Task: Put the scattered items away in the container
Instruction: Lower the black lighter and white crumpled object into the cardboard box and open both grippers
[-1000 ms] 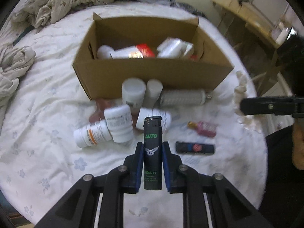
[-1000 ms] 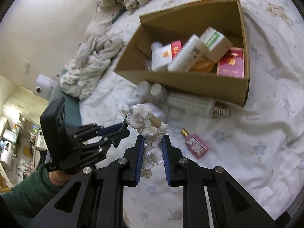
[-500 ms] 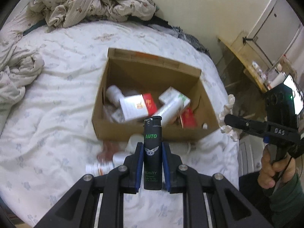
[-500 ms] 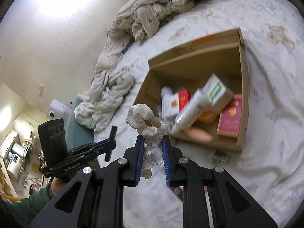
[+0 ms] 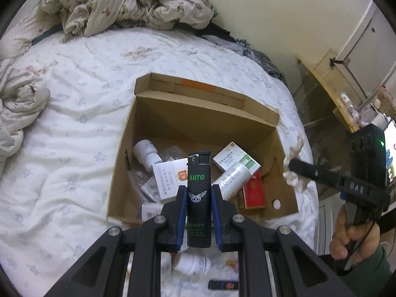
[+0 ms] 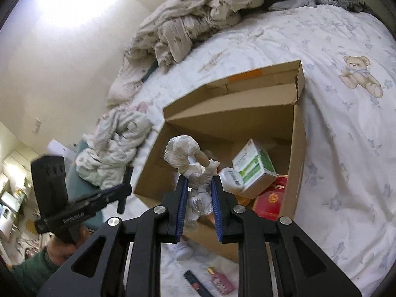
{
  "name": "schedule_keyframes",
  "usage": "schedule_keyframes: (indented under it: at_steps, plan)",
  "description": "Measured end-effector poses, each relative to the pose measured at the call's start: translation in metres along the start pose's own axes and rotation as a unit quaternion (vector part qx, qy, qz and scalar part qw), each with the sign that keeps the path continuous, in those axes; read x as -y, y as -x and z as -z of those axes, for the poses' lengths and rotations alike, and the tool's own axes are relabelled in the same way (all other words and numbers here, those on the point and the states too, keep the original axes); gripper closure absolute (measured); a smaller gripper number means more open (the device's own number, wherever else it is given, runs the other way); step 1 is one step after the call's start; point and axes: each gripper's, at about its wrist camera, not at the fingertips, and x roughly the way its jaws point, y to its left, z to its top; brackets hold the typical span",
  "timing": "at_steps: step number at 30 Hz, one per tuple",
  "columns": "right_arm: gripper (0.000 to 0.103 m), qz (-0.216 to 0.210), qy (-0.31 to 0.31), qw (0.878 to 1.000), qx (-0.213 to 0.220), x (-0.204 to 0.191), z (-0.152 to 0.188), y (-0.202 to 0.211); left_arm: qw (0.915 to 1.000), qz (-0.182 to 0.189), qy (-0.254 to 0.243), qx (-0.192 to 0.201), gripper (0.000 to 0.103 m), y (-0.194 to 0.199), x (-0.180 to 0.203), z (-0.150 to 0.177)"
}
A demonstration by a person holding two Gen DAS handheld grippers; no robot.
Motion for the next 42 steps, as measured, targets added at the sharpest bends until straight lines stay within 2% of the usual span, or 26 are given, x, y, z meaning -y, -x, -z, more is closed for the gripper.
schedule_keyframes:
  at_steps: [3,5,7,9,13,16,17,19,20,21,23,24,30,34,38,42]
  plan:
    - [0.082,0.021,0.007,0.999,-0.026,0.001,0.001,-0.016,0.9999,-0.007,-0.007,-0.013,0.084,-0.02,0.003,-0.007]
    - [0.082,0.052,0.024,0.997,-0.045,0.0,0.005,-0.026,0.9995,-0.014,-0.016,-0.021,0.084,-0.031,0.005,-0.009]
    - [0.082,0.081,0.043,0.994,-0.058,-0.002,0.008,-0.033,0.9988,-0.032,-0.03,-0.023,0.084,-0.041,0.007,-0.01]
    - [0.082,0.09,0.048,0.992,-0.068,0.0,0.01,-0.037,0.9977,-0.047,-0.042,-0.027,0.084,-0.053,0.007,-0.013]
    - [0.082,0.1,0.042,0.992,-0.07,0.005,0.011,-0.037,0.9975,-0.049,-0.035,-0.038,0.084,-0.07,0.003,-0.015]
    - [0.076,0.107,0.031,0.992,-0.054,0.008,0.007,-0.03,0.998,-0.037,-0.008,-0.051,0.084,-0.079,-0.002,-0.016]
    - [0.073,0.109,0.029,0.993,-0.046,0.008,0.006,-0.027,0.998,-0.035,0.004,-0.052,0.084,-0.08,-0.004,-0.016]
    - [0.049,0.121,0.04,0.991,-0.03,0.003,0.003,-0.02,0.9979,-0.036,0.019,-0.051,0.077,-0.08,-0.006,-0.015]
    - [0.02,0.124,0.045,0.991,-0.023,0.0,0.003,-0.018,0.9976,-0.036,0.027,-0.052,0.062,-0.079,-0.007,-0.015]
    - [0.017,0.127,0.049,0.991,-0.016,-0.002,0.002,-0.016,0.9974,-0.037,0.031,-0.053,0.043,-0.078,-0.007,-0.015]
    - [0.015,0.136,0.058,0.989,-0.006,-0.008,0.001,-0.012,0.9976,-0.038,0.041,-0.041,0.033,-0.071,-0.008,-0.015]
    - [0.015,0.141,0.063,0.988,-0.003,-0.01,0.0,-0.01,0.9978,-0.035,0.041,-0.037,0.032,-0.068,-0.007,-0.015]
    - [0.015,0.124,0.043,0.991,0.006,-0.004,-0.003,-0.003,0.9983,-0.049,0.017,-0.028,0.032,-0.05,0.002,-0.016]
    - [0.015,0.147,0.063,0.986,0.048,-0.013,-0.006,0.007,0.9982,-0.051,0.016,-0.027,0.032,-0.035,0.004,-0.014]
    - [0.015,0.151,0.081,0.981,0.087,-0.024,0.0,0.024,0.9985,-0.05,0.008,-0.019,0.032,-0.009,0.007,-0.006]
    - [0.015,0.17,0.09,0.978,0.08,-0.03,0.013,0.031,0.9989,-0.043,0.0,-0.021,0.032,0.014,0.003,0.004]
